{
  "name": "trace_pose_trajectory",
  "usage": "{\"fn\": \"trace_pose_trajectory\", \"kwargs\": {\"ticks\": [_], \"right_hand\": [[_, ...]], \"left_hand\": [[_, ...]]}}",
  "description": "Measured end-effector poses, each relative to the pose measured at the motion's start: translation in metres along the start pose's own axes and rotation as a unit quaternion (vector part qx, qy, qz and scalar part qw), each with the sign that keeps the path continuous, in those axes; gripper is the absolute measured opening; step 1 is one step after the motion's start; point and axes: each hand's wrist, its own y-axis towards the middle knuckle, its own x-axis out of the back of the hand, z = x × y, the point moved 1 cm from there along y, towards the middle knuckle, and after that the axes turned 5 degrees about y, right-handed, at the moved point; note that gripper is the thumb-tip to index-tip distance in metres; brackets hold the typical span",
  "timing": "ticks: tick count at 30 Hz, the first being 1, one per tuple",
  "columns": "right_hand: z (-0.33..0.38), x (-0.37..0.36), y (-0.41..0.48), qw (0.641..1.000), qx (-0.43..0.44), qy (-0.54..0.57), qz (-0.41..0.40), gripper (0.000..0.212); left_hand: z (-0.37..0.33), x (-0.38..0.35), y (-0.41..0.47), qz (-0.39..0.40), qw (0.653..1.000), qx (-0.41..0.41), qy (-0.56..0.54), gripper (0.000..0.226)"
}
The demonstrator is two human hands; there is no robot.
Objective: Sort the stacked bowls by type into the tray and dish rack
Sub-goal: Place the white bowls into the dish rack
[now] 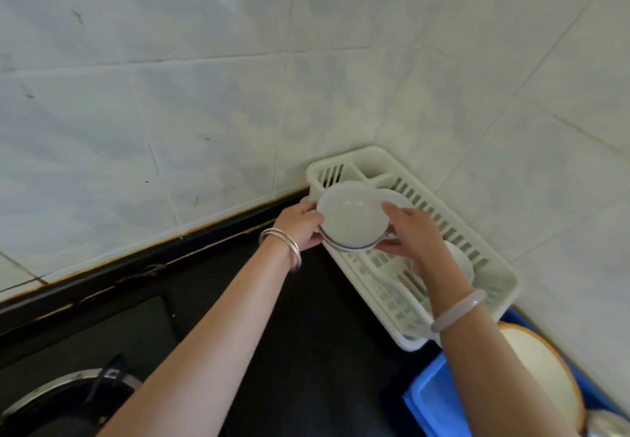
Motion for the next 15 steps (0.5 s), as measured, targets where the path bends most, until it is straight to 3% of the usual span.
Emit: {"fn": "trace_pose_trajectory", "kwargs": {"ticks": [8, 15], "right_hand": [[-0.031, 0.062, 0.021, 0.992, -0.078, 0.089, -0.054, 0.020], [-0.081, 0.059, 0.038, 0.984, -0.119, 0.117, -0.065, 0.021]], "left_hand": [[-0.006, -0.081, 0.038, 0.107, 0.979, 0.042, 0.166, 0.046], [0.008, -0.103, 0.079, 0.138, 0.921, 0.073, 0.357, 0.046]]}}
